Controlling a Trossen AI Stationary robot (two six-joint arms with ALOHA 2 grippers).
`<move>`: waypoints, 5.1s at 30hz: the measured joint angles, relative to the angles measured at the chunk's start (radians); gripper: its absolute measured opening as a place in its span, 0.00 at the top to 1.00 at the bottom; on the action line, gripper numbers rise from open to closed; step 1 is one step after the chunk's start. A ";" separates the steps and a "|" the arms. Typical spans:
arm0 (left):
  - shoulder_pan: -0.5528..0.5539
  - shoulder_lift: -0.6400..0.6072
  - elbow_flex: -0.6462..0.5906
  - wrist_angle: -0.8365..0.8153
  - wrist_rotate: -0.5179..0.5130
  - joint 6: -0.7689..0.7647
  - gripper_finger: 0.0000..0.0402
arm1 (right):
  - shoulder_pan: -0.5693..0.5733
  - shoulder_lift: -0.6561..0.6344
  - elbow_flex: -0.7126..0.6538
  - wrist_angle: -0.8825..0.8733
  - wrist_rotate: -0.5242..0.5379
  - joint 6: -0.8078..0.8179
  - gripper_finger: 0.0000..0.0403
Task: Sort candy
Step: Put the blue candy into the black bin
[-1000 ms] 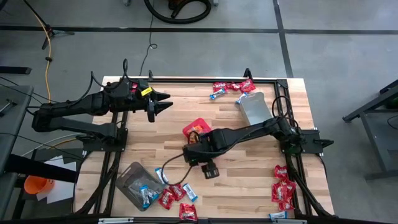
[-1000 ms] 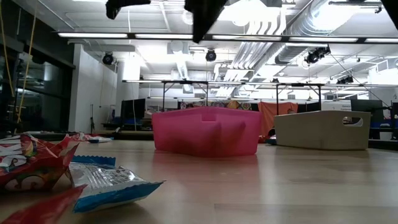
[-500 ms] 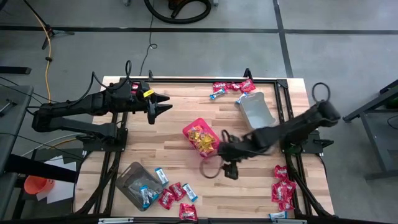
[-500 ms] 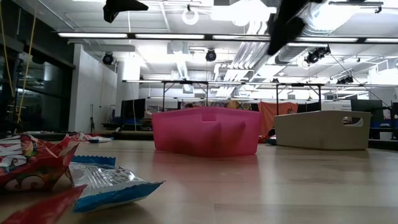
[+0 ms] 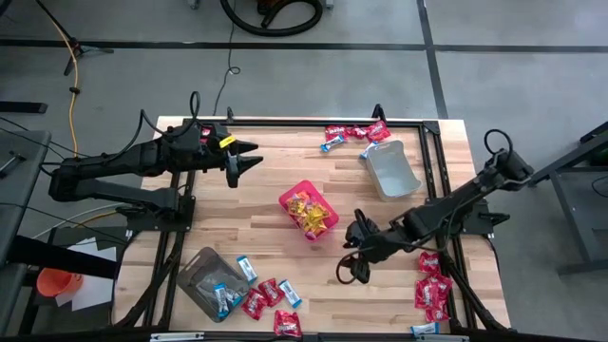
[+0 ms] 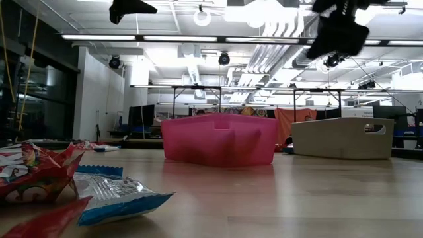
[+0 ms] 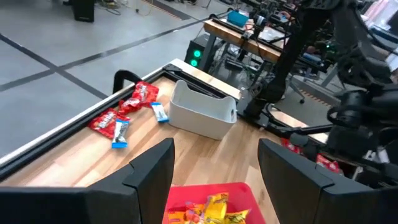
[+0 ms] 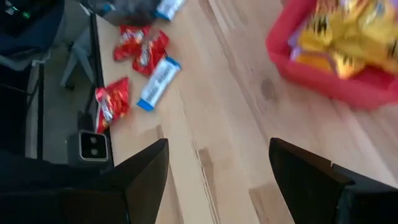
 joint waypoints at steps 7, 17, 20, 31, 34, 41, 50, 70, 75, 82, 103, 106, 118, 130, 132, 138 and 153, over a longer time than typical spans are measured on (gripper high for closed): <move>-0.001 0.015 0.000 0.007 -0.004 -0.133 0.46 | -0.048 -0.082 0.038 -0.167 0.082 -0.153 0.32; 0.009 0.162 -0.001 -0.095 -0.118 -0.391 0.46 | -0.218 -0.289 0.039 -0.372 0.209 -0.333 0.32; 0.061 0.239 -0.001 -0.190 -0.148 -0.453 0.46 | -0.294 -0.325 0.039 -0.379 0.211 -0.344 0.32; 0.450 0.559 -0.007 -0.383 -0.022 -0.284 0.46 | -0.503 -0.339 0.039 -0.413 0.155 -0.302 0.32; 0.504 0.606 -0.041 -0.384 -0.038 -0.248 0.46 | -0.536 -0.339 0.039 -0.413 0.155 -0.279 0.32; 0.572 0.608 -0.173 -0.301 -0.074 -0.316 0.46 | -0.583 -0.339 0.039 -0.418 0.155 -0.329 0.32; 0.612 0.649 -0.254 -0.168 -0.035 -0.446 0.46 | -0.652 -0.339 0.039 -0.445 0.085 -0.439 0.32; 0.472 0.423 -0.254 -0.191 0.056 -0.401 0.95 | -0.664 -0.339 0.039 -0.457 0.065 -0.504 0.32; 0.327 0.197 -0.254 -0.186 0.060 -0.399 1.00 | -0.664 -0.339 0.039 -0.452 0.065 -0.504 0.32; 0.017 -0.058 -0.253 -0.192 0.087 -0.548 1.00 | -0.664 -0.339 0.039 -0.423 0.065 -0.529 0.32; -0.812 -0.081 -0.253 -0.211 0.430 -1.281 1.00 | -0.664 -0.339 0.039 -0.412 0.065 -0.556 0.32; -0.875 -0.059 -0.253 -0.254 0.431 -1.358 1.00 | -0.664 -0.339 0.039 -0.412 0.065 -0.556 0.32; -0.977 0.158 -0.253 -0.268 0.564 -1.439 1.00 | -0.664 -0.339 0.039 -0.412 0.066 -0.575 0.32; -0.973 0.223 -0.253 -0.245 0.586 -1.374 0.85 | -0.664 -0.339 0.039 -0.413 0.065 -0.591 0.32; -0.972 0.217 -0.253 -0.242 0.596 -1.368 0.79 | -0.664 -0.339 0.039 -0.413 0.065 -0.590 0.32; -0.959 0.182 -0.253 -0.229 0.600 -1.366 0.63 | -0.664 -0.339 0.039 -0.413 0.065 -0.582 0.32; -0.857 0.118 -0.253 -0.101 0.522 -1.232 0.53 | -0.664 -0.339 0.039 -0.412 0.065 -0.582 0.32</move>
